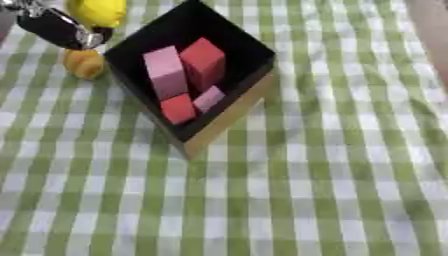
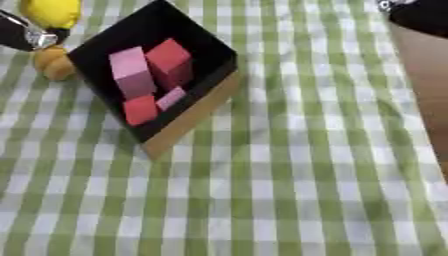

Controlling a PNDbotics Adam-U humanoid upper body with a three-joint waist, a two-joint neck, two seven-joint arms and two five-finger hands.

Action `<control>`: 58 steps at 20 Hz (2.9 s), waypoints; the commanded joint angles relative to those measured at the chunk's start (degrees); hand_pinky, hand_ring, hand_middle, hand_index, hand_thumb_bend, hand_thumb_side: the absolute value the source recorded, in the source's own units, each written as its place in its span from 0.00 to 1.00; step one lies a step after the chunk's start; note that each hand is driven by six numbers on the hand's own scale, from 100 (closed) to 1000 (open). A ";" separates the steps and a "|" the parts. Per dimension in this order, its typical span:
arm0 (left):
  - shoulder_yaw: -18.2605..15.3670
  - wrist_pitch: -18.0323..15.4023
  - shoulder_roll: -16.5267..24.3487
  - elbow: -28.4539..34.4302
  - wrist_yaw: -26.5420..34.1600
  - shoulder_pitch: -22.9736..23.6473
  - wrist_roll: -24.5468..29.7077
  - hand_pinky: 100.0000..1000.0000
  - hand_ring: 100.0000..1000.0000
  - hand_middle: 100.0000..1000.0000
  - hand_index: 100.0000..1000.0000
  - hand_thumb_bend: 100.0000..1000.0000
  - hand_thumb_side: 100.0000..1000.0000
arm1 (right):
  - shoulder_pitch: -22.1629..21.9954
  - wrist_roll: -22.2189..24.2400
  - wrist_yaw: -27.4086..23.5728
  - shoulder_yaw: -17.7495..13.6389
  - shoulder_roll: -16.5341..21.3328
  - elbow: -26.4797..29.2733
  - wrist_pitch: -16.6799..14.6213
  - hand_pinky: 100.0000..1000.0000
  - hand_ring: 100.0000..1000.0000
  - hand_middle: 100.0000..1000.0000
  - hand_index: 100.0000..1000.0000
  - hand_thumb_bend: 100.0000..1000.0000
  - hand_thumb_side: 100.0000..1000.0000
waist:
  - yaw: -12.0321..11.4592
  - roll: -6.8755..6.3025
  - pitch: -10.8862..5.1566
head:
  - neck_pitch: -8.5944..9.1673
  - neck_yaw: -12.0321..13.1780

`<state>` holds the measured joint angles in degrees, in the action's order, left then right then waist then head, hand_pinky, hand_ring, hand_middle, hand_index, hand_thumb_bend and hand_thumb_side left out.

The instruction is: Pick up objects on the table and place them in the box.

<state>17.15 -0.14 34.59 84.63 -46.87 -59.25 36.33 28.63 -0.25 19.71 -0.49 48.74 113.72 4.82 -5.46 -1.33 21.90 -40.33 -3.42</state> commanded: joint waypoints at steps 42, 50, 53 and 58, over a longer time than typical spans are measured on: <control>-4.37 1.60 5.20 -2.47 0.53 1.86 -3.38 0.89 0.86 0.83 0.93 0.45 0.49 | -0.22 -0.55 -0.64 -0.77 1.58 0.87 0.67 0.76 0.66 0.55 0.83 0.00 0.47 | -0.69 -0.34 -1.02 | -0.10 -0.59; -6.00 2.39 7.38 -4.98 0.77 3.27 -2.49 0.90 0.88 0.84 0.92 0.48 0.30 | -0.42 -0.75 -0.56 -0.82 1.64 0.87 0.68 0.76 0.66 0.55 0.83 0.00 0.47 | -1.51 0.74 -1.06 | 0.25 -0.60; -6.08 2.11 7.19 -6.12 0.42 3.10 -2.22 0.90 0.88 0.84 0.92 0.48 0.28 | -0.51 -0.94 -0.48 -0.99 1.67 0.87 0.67 0.76 0.66 0.55 0.83 0.00 0.46 | -1.54 1.21 -0.85 | 0.70 -0.16; -6.57 2.31 6.58 -8.58 0.78 2.49 -2.71 0.90 0.87 0.83 0.91 0.46 0.27 | 0.07 -1.22 -0.41 -1.07 1.84 0.87 0.49 0.77 0.66 0.55 0.83 0.00 0.46 | -1.21 1.76 0.16 | 2.04 1.10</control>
<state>11.68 2.08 39.80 76.16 -46.21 -55.50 33.84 27.89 -1.23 19.15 -0.71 48.70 113.72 5.40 -6.66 0.51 23.38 -39.15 -2.74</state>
